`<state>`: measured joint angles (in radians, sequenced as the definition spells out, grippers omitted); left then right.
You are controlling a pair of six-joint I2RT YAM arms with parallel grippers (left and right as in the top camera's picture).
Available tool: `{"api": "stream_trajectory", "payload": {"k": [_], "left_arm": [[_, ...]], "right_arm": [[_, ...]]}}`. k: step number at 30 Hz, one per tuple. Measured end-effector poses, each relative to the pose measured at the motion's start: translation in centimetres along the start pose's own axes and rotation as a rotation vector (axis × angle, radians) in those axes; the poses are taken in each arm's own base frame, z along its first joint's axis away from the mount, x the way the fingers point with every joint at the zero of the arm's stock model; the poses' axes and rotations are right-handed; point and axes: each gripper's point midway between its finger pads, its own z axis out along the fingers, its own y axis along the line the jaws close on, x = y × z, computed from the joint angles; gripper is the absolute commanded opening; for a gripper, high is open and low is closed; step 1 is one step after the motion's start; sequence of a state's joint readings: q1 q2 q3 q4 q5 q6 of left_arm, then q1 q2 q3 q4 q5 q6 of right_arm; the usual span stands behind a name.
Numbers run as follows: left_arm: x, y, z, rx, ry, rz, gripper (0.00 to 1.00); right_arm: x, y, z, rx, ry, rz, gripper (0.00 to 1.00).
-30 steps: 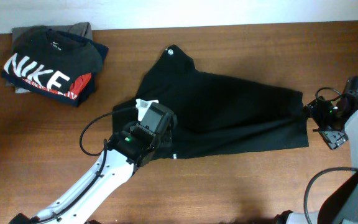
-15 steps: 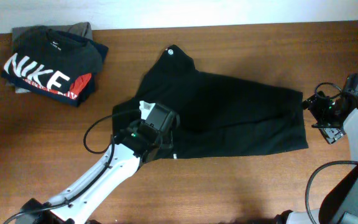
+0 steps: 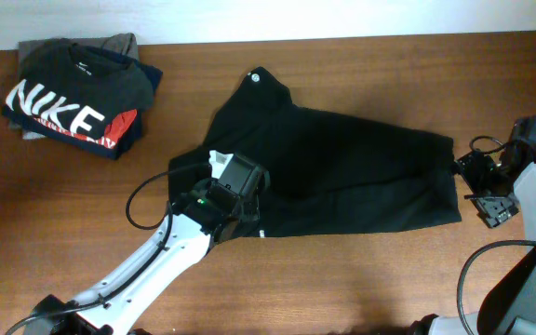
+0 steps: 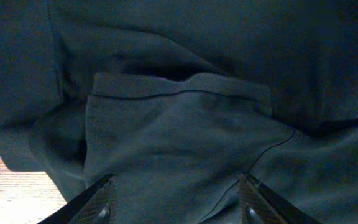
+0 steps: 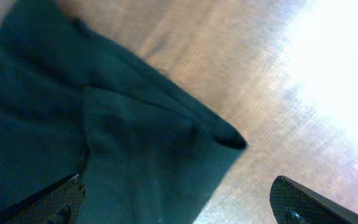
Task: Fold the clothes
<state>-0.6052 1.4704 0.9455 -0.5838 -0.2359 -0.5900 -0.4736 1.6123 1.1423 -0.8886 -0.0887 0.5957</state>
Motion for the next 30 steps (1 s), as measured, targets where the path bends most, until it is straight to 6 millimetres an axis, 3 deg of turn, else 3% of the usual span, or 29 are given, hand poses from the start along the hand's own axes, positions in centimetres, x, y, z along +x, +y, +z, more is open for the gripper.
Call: {"api": "stream_trajectory", "payload": {"k": [4,11,15,21,30], "left_arm": [[0.1,0.0,0.5,-0.005,0.006,0.001,0.67],[2.1,0.5,3.3,-0.065,0.088,-0.047,0.68],[2.5,0.5,3.9,-0.076,0.104,-0.065,0.72],[2.5,0.5,3.9,-0.075,0.102,-0.080,0.72],[2.4,0.5,3.9,-0.075,0.101,-0.080,0.72]], "right_arm": [[-0.2,1.2,0.0,-0.060,0.000,-0.085,0.96],[-0.3,1.7,0.2,-0.085,-0.002,-0.128,0.89],[0.6,0.5,0.3,-0.029,0.035,-0.093,0.82],[1.2,-0.9,0.3,0.039,0.054,-0.067,0.54],[2.4,-3.3,2.7,0.114,0.052,-0.040,0.55]]}}
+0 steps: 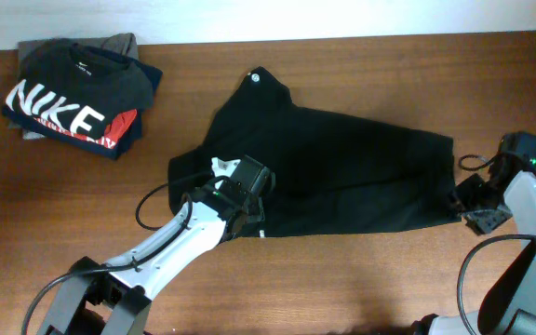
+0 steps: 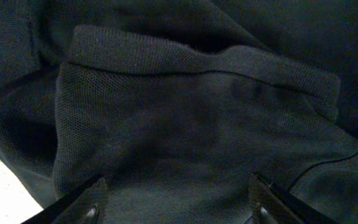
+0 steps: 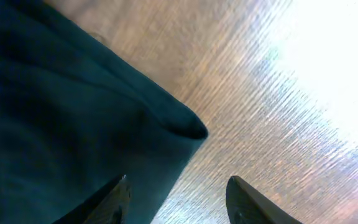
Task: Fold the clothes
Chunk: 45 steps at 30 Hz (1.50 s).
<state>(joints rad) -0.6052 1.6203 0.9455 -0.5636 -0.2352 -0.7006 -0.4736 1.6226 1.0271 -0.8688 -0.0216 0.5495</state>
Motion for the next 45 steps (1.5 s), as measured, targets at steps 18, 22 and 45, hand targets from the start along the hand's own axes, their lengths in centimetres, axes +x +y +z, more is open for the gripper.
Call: {"api": "stream_trajectory", "payload": {"k": [18,22,45], "left_arm": [[0.0,0.0,0.0,0.000,0.000,0.000,0.72],[0.0,0.0,0.0,0.000,0.000,0.000,0.72],[0.0,0.0,0.0,0.000,0.000,0.000,0.72]], "right_arm": [[0.8,-0.7,2.4,0.003,-0.015,0.056,0.54],[0.6,-0.6,2.4,-0.004,-0.025,0.056,0.54],[1.4,-1.4,3.2,0.021,-0.009,0.099,0.04]]}}
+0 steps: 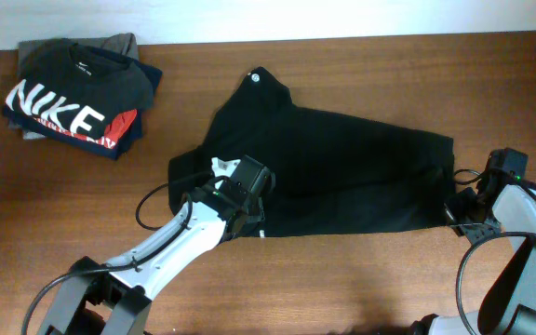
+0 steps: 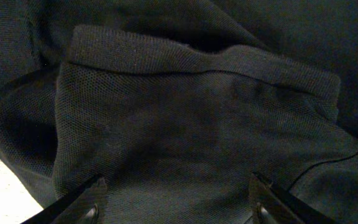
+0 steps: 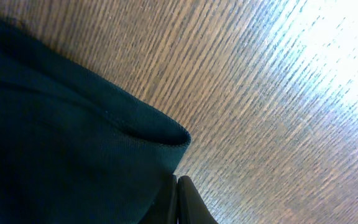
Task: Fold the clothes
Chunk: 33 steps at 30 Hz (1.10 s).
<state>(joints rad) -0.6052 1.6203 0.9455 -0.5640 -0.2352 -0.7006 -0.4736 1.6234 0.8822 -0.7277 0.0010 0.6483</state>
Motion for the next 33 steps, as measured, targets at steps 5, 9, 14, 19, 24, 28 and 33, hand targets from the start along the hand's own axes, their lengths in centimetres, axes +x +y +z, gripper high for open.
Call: {"api": "stream_trajectory", "payload": {"k": [5,9,14,19,24,28,33], "left_arm": [[0.0,0.0,0.0,0.000,0.000,0.000,0.72],[0.0,0.0,0.0,0.000,0.000,0.000,0.72],[0.0,0.0,0.0,0.000,0.000,0.000,0.72],[0.0,0.0,0.0,0.000,0.000,0.000,0.72],[0.0,0.0,0.0,0.000,0.000,0.000,0.72],[0.0,0.0,0.0,0.000,0.000,0.000,0.72],[0.0,0.0,0.0,0.000,0.000,0.000,0.72]], "right_arm": [[0.0,0.0,0.0,0.002,-0.001,0.002,0.13],[0.3,0.4,0.0,-0.024,0.018,-0.011,0.17],[1.1,1.5,-0.3,-0.085,0.067,-0.028,0.29],[0.8,2.5,-0.7,-0.129,0.071,-0.039,0.78],[0.2,2.9,-0.8,-0.146,0.045,-0.050,0.85],[0.0,3.0,-0.5,-0.144,0.039,-0.055,0.76],[0.2,2.7,1.2,-0.111,0.074,-0.052,0.43]]}}
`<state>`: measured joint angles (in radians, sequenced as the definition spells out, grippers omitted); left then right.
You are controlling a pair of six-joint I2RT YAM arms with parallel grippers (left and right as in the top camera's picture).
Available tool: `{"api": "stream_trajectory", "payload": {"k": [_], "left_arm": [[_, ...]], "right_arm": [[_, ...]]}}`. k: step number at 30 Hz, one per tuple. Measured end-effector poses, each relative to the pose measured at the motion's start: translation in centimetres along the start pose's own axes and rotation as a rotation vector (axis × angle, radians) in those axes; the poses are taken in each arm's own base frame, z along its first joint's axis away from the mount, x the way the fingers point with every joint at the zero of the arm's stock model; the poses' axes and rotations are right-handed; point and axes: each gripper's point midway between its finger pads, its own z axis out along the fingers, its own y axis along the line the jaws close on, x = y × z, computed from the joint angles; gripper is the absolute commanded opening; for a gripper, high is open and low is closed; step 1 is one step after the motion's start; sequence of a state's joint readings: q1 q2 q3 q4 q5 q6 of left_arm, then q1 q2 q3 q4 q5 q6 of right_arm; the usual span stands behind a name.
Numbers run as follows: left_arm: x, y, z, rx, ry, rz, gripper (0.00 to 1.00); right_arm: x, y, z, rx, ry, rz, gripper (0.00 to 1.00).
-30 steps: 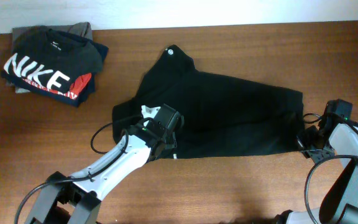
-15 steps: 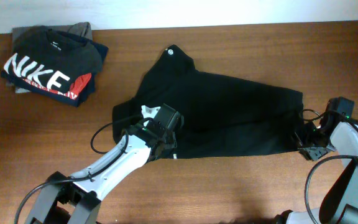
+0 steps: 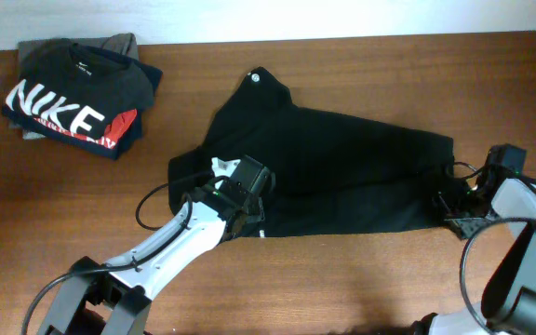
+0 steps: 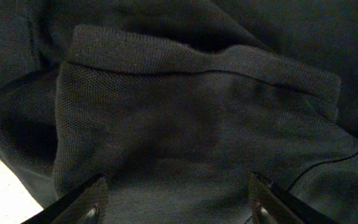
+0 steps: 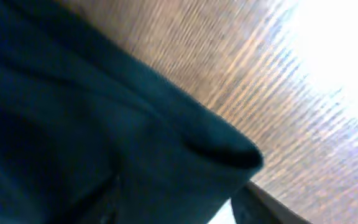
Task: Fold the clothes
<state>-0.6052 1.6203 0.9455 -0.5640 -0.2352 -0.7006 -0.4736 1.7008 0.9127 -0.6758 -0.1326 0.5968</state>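
Observation:
A black garment [image 3: 342, 167] lies spread and rumpled across the middle of the wooden table [image 3: 342, 279]. My left gripper [image 3: 242, 197] sits low over the garment's lower left part. In the left wrist view it [image 4: 179, 199] is open, its fingertips [image 4: 95, 194] wide apart over a folded ribbed hem [image 4: 197, 62]. My right gripper [image 3: 451, 203] is at the garment's right edge. In the blurred right wrist view it [image 5: 185, 202] is open, with the dark cloth corner [image 5: 222, 146] lying between its fingers [image 5: 263, 200].
A stack of folded clothes topped by a dark NIKE shirt [image 3: 73, 93] sits at the far left corner. Black cables loop beside each arm. Bare wood surrounds the garment in front and on the left.
My right gripper was shut just beside the cloth corner; now it is open with the corner between its fingers, shifted slightly up along the garment's edge. The left gripper has not moved.
First, both grippers hovered open, left over the lower-left folds, right off the right edge. Then the left sat lower on the hem, and the right, narrower, came near the corner. The right then shut at the corner and now stands open around it.

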Motion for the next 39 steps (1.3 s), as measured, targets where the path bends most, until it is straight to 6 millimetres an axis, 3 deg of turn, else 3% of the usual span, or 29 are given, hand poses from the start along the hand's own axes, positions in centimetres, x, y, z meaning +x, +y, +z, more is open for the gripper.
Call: {"api": "stream_trajectory", "payload": {"k": [4,7,11,18,24,33,36,39], "left_arm": [[0.0,0.0,0.0,0.000,0.000,0.000,0.72],[0.0,0.0,0.0,0.000,0.000,0.000,0.72],[0.0,0.0,0.0,0.000,0.000,0.000,0.73],[0.0,0.0,0.0,0.000,0.000,0.000,0.72],[0.0,0.0,0.0,0.000,0.000,0.000,0.72],[0.0,0.0,0.0,0.000,0.000,0.000,0.72],[0.0,0.0,0.0,0.000,0.000,0.000,0.72],[0.0,0.0,0.0,0.000,0.000,0.000,0.72]], "right_arm": [[-0.3,0.1,0.3,0.007,0.003,0.007,0.19],[-0.3,0.1,0.3,0.004,0.007,0.003,0.11],[0.2,-0.2,0.2,0.018,0.026,0.006,0.10],[1.6,-2.6,-1.4,0.168,0.094,0.020,0.18],[0.8,-2.8,-3.6,0.223,0.091,0.018,0.21],[1.4,-3.9,-4.4,0.287,0.113,0.017,0.24],[1.2,-4.1,-4.4,0.298,0.102,0.022,0.44],[0.7,-3.9,-4.3,0.294,0.081,0.014,0.56]]}}
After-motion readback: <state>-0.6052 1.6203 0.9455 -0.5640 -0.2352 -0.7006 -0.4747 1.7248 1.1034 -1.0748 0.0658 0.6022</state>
